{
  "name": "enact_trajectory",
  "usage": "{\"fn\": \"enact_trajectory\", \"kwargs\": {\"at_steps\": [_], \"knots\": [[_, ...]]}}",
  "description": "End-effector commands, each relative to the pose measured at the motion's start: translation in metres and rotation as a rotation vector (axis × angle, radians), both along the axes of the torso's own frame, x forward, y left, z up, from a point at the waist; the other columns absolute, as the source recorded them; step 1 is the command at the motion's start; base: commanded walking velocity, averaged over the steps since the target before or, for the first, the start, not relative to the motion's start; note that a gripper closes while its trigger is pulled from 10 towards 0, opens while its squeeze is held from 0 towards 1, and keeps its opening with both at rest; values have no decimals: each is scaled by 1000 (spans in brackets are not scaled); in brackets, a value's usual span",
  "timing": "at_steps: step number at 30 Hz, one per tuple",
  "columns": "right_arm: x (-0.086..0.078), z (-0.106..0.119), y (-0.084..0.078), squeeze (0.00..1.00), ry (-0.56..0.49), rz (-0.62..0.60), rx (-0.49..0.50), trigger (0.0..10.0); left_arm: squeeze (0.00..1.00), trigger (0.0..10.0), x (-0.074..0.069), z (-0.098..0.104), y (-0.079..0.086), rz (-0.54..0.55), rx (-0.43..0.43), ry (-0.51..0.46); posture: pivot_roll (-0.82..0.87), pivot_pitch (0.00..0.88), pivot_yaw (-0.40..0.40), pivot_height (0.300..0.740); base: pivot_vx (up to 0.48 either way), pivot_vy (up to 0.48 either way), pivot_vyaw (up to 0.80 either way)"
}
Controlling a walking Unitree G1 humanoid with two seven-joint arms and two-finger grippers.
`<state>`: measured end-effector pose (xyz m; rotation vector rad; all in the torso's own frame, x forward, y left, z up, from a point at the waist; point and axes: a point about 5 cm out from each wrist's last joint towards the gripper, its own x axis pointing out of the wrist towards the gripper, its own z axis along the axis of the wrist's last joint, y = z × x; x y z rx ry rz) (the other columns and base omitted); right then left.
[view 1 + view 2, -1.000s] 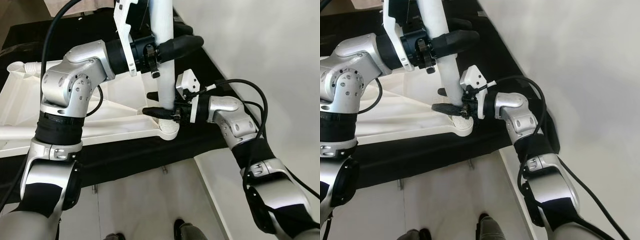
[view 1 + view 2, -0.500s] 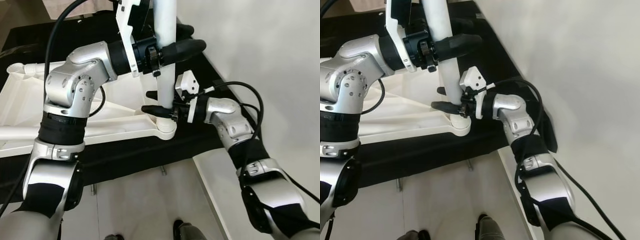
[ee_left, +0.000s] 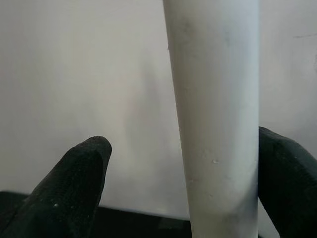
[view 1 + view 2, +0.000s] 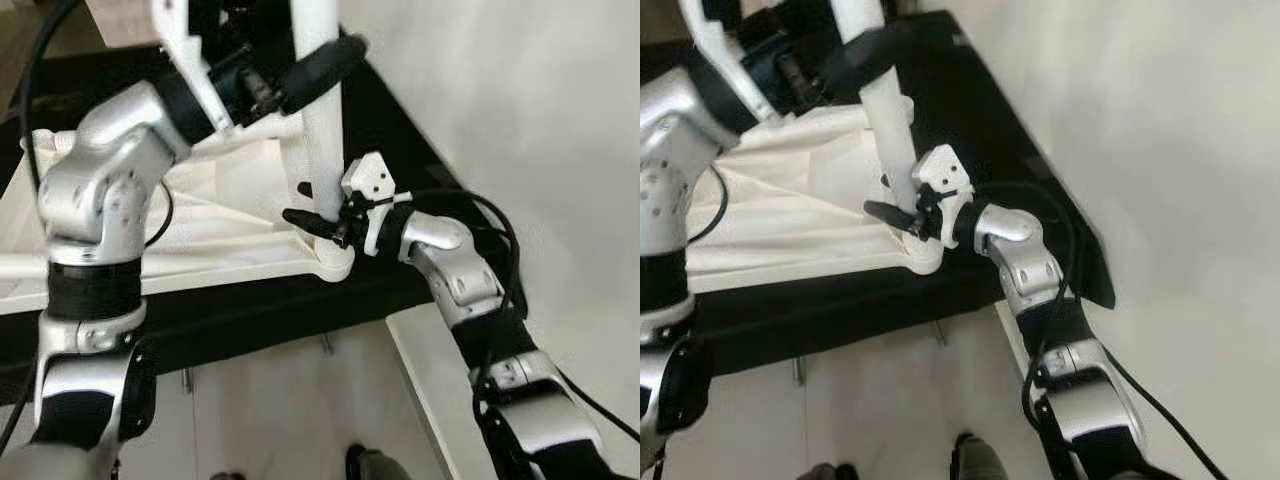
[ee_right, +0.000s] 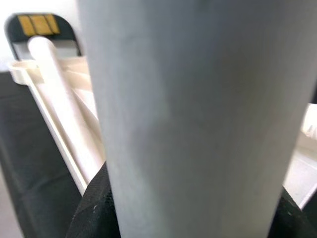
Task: Building children table
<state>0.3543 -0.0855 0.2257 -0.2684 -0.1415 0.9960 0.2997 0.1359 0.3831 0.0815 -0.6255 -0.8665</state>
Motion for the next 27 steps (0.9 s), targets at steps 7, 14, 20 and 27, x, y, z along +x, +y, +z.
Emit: {"fn": "enact_trajectory", "kwargs": {"at_steps": [7, 14, 20, 27], "knots": [[-10, -49, -14, 0, 211, -237, -62, 0, 0, 10000, -10, -31, 64, 431, -98, 79, -238, 261, -49, 740, 0, 0, 0], [-11, -48, -17, 0, 254, -385, 22, 0, 0, 10000, -24, -59, 80, 607, -97, 131, -234, 289, -56, 740, 0, 0, 0], [-13, -39, -25, 0, 298, -469, 263, 0, 0, 10000, -42, -90, 90, 820, -2, 154, -233, 303, -57, 740, 0, 0, 0], [-19, -34, -29, 0, 287, -464, 328, 0, 0, 10000, -52, -111, 82, 828, 15, 221, -231, 308, -56, 740, 0, 0, 0]]}}
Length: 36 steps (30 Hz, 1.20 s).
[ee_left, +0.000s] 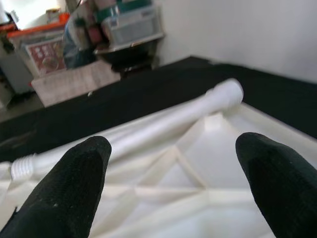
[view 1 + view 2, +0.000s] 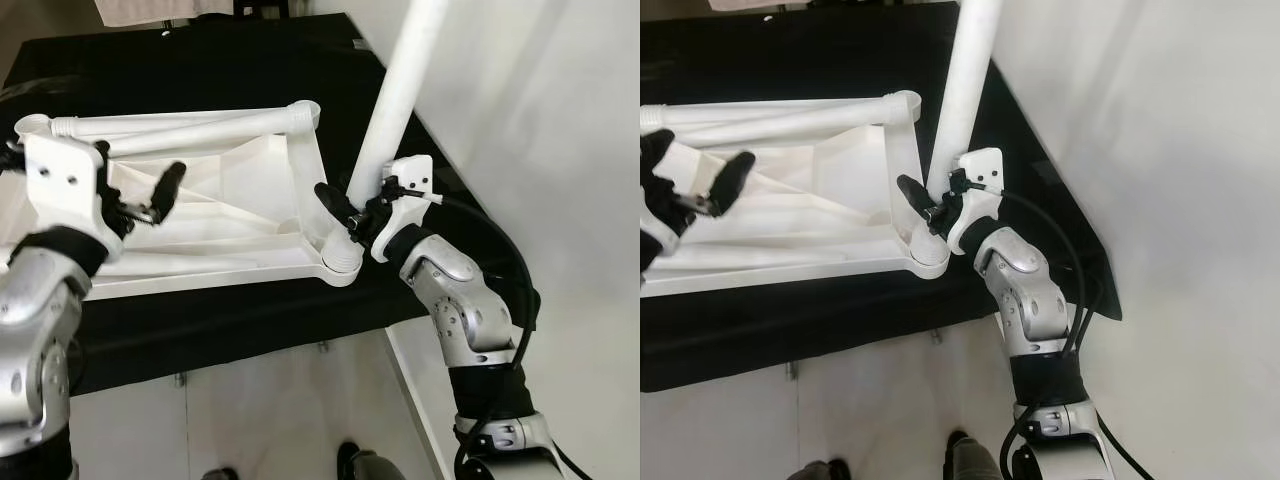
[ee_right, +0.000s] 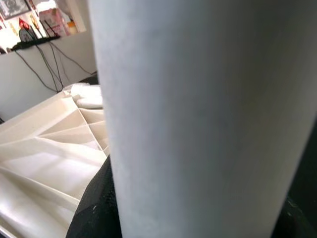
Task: Building children table
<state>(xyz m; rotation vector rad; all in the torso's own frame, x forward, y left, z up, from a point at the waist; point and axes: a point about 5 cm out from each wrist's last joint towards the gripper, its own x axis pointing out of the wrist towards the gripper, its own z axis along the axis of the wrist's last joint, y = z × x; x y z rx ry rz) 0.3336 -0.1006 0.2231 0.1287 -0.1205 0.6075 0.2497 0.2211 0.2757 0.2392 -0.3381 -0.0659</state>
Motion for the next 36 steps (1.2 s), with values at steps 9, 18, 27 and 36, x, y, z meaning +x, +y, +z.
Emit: {"fn": "enact_trajectory", "kwargs": {"at_steps": [9, 18, 27, 36], "knots": [[-14, -15, -10, 0, -26, 197, -59, 0, 0, 10000, -36, -58, -59, -339, -56, 262, -222, 319, -42, 740, 0, 0, 0], [-20, -4, -4, 0, -101, 477, -220, 0, 0, 10000, -74, -90, -88, -519, -107, 461, -213, 337, -40, 740, 0, 0, 0], [-13, 10, -3, 0, -107, 741, -296, 0, 0, 10000, -103, -114, -105, -609, -138, 595, -207, 353, -48, 740, 0, 0, 0], [-12, 9, -3, 0, -98, 860, -339, 3216, 0, 10000, -103, -115, -99, -539, -164, 560, -197, 355, -48, 740, 0, 0, 0]]}}
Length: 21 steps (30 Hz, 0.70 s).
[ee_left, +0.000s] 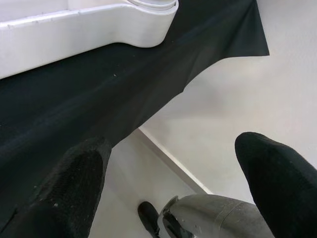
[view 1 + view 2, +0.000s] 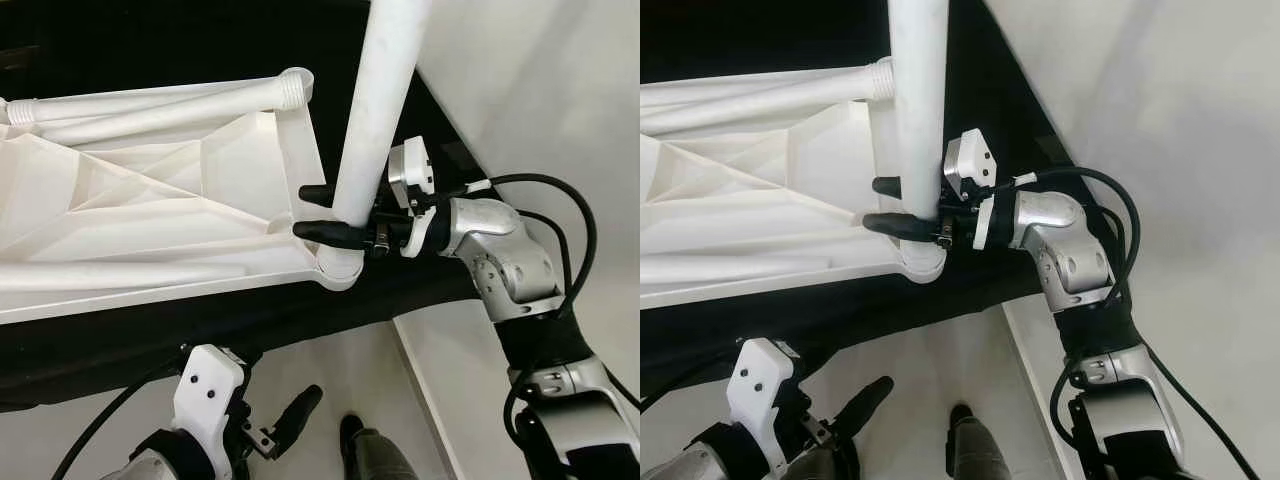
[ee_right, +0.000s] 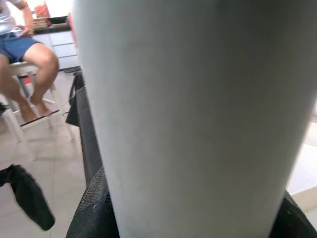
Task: Building children table
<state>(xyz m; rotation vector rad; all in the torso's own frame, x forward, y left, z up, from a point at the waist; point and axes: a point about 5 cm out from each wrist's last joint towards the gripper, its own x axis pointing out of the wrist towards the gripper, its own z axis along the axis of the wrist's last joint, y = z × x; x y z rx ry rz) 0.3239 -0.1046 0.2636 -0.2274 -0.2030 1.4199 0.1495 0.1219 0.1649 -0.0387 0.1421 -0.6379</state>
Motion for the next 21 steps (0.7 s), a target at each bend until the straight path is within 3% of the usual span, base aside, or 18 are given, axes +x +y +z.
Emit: {"fn": "enact_trajectory", "kwargs": {"at_steps": [1, 7, 10, 11, 12, 14, 15, 17, 18, 20, 21], "knots": [[-2, -33, 2, 0, 127, 49, -83, 10000, 0, 10000, -1, -3, 2, 36, 11, 3, -196, 354, -51, 740, 0, 0, 0], [-5, -43, 5, 0, 124, 61, -109, 10000, 0, 10000, 2, -3, 7, 101, 12, -19, -193, 354, -48, 740, 0, 0, 0], [-5, -59, 11, 0, 129, -55, -129, 10000, 0, 10000, 6, -3, 13, 168, 4, -36, -194, 354, -49, 740, 0, 0, 0], [-2, -66, 14, 0, 143, -174, -115, 10000, 0, 10000, 7, -3, 14, 177, -2, -36, -198, 357, -52, 740, 0, 0, 0], [-2, -66, 14, 0, 143, -174, -115, 10000, 0, 10000, 7, -3, 14, 177, -2, -36, -198, 357, -52, 740, 0, 0, 0], [-2, -74, 18, 0, 163, -383, -69, 10000, 0, 10000, 7, -2, 15, 185, -6, -40, -202, 359, -53, 740, 0, 0, 0], [-2, -74, 18, 0, 163, -383, -69, 10000, 0, 10000, 7, -2, 15, 185, -6, -40, -202, 359, -53, 740, 0, 0, 0], [-1, -78, 15, 0, 129, -685, -29, 10000, 0, 10000, 8, -2, 16, 190, -6, -42, -208, 363, -54, 740, 0, 0, 0], [-1, -78, 15, 0, 129, -685, -29, 10000, 0, 10000, 8, -2, 16, 190, -6, -42, -208, 363, -54, 740, 0, 0, 0], [-6, -84, -12, 0, 133, -1107, 13, 10000, 0, 10000, 10, -2, 17, 196, -5, -50, -211, 363, -49, 740, 0, 0, 0], [-6, -84, -12, 0, 133, -1107, 13, 10000, 0, 10000, 10, -2, 17, 196, -5, -50, -211, 363, -49, 740, 0, 0, 0]]}}
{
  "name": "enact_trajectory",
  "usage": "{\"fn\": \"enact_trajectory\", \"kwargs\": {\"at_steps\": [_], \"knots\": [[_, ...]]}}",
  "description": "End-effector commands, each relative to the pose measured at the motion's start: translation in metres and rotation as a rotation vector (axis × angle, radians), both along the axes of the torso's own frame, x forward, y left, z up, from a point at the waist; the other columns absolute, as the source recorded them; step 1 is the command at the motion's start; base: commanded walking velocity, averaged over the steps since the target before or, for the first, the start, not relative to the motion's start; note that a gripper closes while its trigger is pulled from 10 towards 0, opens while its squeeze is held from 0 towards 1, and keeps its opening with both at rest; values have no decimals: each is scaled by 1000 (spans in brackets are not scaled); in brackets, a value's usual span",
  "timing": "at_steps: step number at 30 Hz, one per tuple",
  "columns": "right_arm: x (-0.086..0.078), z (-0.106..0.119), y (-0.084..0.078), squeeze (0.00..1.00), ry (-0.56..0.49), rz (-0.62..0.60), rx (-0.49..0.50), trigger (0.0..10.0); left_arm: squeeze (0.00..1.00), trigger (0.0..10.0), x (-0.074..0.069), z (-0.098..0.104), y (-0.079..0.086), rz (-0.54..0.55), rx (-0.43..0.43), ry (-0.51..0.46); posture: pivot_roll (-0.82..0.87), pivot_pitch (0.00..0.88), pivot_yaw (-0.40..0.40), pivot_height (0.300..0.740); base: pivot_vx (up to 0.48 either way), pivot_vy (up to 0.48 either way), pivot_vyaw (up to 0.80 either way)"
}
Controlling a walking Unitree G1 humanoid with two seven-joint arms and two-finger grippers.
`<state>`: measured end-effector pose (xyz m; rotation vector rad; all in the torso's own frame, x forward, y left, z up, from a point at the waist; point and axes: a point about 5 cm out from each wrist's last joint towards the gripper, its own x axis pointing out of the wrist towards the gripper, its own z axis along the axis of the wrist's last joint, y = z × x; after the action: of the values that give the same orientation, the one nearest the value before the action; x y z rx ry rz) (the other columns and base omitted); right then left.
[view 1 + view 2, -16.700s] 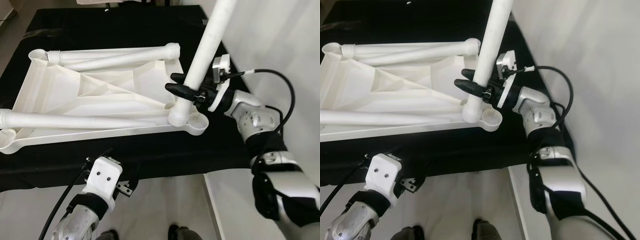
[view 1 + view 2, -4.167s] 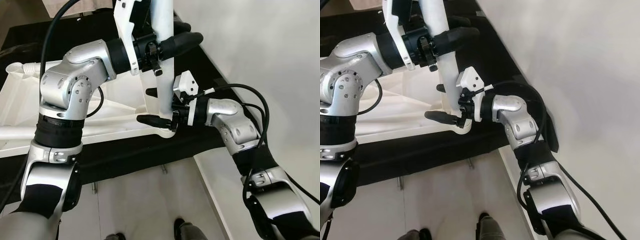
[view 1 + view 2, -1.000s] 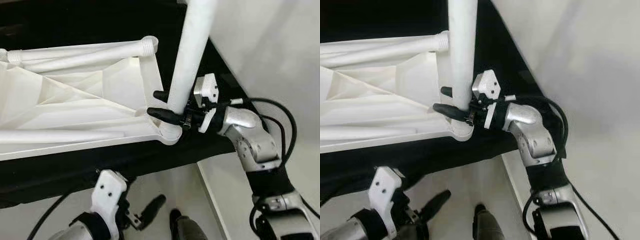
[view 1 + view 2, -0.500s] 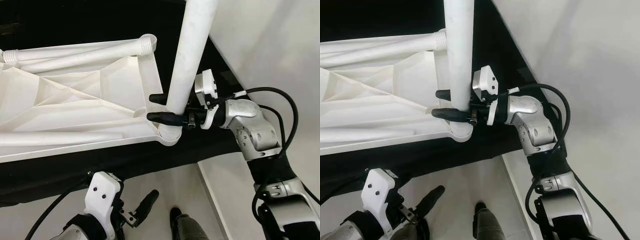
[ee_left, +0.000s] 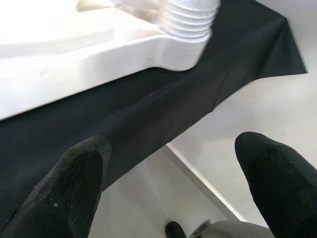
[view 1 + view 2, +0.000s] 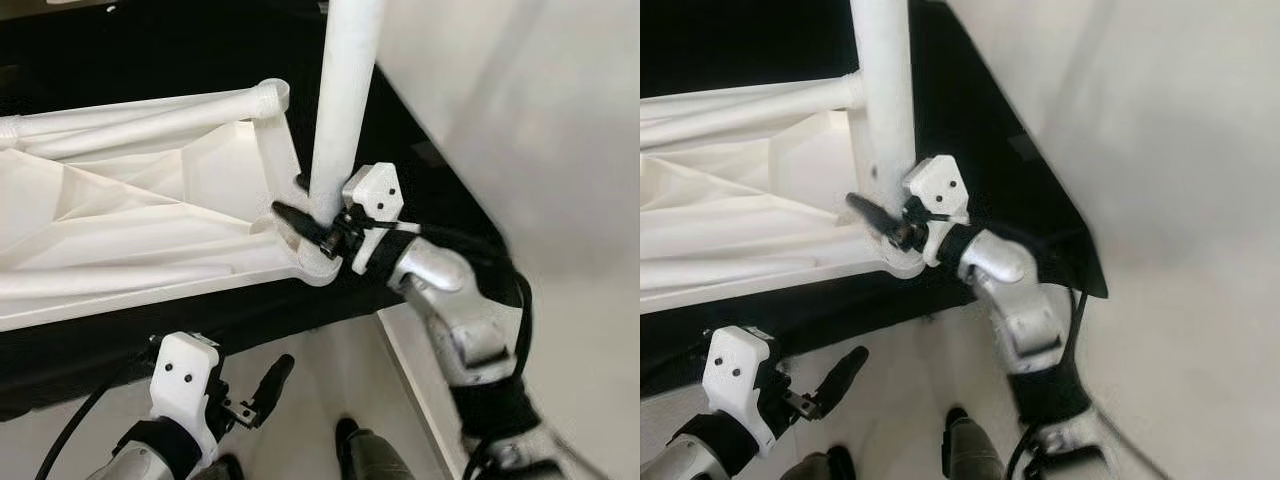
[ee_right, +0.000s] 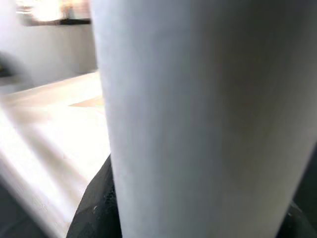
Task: Building children table
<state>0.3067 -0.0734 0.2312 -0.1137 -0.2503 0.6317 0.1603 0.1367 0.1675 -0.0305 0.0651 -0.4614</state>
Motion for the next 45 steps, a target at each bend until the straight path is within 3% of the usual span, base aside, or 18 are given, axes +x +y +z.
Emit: {"fn": "enact_trajectory", "kwargs": {"at_steps": [1, 12, 19, 24, 26, 27, 31, 35, 41, 44, 45], "knots": [[11, -51, -43, 0, 240, -326, -116, 10000, 0, 10000, -1, -5, 2, 18, -5, 24, -211, 363, -49, 740, 0, 0, 0], [13, -55, -36, 0, 255, -398, -115, 10000, 0, 10000, 6, -7, 6, 41, 22, -1, -223, 332, -45, 740, 0, 0, 0], [14, -54, -32, 0, 265, -424, -96, 10000, 0, 10000, 27, 2, 29, 207, 27, -70, -220, 306, -49, 740, 0, 0, 0], [14, -54, -32, 0, 265, -425, -96, 10000, 0, 10000, 31, 5, 33, 213, 42, -90, -227, 299, -48, 740, 0, 0, 0], [14, -53, -36, 0, 264, -419, -75, 10000, 0, 10000, 42, 21, 37, 207, 36, -156, -227, 287, -45, 740, 0, 0, 0], [16, -51, -39, 0, 264, -406, -32, 10000, 0, 10000, 53, 45, 37, 172, 7, -244, -225, 282, -43, 740, 0, 0, 0], [17, -46, -37, 0, 255, -383, 19, 10000, 0, 10000, 60, 66, 36, 130, -13, -314, -227, 278, -40, 740, 0, 0, 0], [16, -41, -34, 0, 233, -351, 69, 10000, 0, 10000, 73, 113, 27, -6, -67, -467, -233, 260, -33, 740, 0, 0, 0], [12, -45, -30, 0, 212, -326, 56, 10000, 0, 10000, 78, 138, 21, -102, -139, -535, -240, 255, -25, 740, 0, 0, 0], [10, -49, -27, 0, 220, -314, 63, 10000, 0, 10000, 85, 157, 7, -274, -218, -561, -242, 240, -22, 740, 0, 0, 0], [10, -49, -27, 0, 220, -314, 63, 10000, 0, 10000, 85, 157, 7, -274, -218, -561, -242, 240, -22, 740, 0, 0, 0]]}}
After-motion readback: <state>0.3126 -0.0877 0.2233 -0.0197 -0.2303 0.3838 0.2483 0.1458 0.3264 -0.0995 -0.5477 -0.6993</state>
